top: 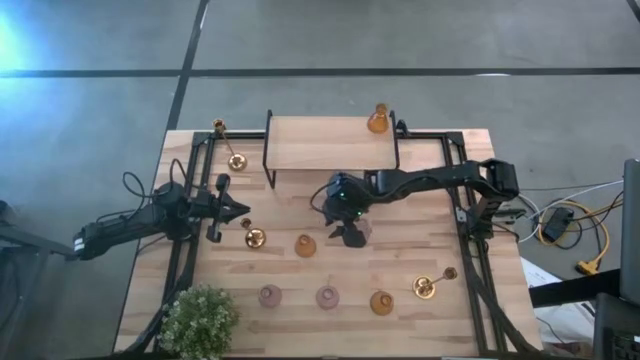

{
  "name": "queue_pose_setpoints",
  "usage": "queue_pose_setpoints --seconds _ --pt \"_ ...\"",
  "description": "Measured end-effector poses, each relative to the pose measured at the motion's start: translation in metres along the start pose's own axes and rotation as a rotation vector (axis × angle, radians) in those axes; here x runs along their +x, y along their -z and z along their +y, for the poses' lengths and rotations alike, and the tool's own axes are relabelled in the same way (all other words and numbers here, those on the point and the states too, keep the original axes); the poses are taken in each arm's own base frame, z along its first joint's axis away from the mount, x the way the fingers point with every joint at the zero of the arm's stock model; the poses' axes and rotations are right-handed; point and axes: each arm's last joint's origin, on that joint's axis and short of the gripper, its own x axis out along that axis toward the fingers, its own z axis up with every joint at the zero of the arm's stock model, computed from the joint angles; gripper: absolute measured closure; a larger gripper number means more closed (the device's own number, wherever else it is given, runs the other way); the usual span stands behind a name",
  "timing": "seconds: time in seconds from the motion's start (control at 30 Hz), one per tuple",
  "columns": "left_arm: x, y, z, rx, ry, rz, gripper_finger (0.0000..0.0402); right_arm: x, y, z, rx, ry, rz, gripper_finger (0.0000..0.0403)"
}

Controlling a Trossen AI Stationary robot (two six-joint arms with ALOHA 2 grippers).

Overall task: Pick & Place candle stick holders
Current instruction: Put the bottom yellow glass candle holder on the shelf

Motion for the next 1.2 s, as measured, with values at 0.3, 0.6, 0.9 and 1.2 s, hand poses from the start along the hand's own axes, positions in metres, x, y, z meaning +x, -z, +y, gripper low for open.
queue_pose_setpoints --seconds 0.3,0.6,0.9,1.2 --pt "0.000 0.000 0.000 -0.001 -0.001 0.002 0.0371 -0.019 0.016 0.035 0.005 -0.138 0.186 0.0261" --pt "0.000 0.000 0.000 -0.001 0.000 0.002 0.0371 -0.056 0.018 0.061 0.036 -0.133 0.150 0.0307" --pt "0.000 0.000 0.000 -0.001 0.000 0.003 0.0371 -0.101 0.064 0.083 0.175 -0.131 0.163 0.0318" --pt "0.000 0.000 0.000 -0.001 0.000 0.004 0.0371 -0.129 0.089 0.112 0.025 -0.159 0.053 0.0312"
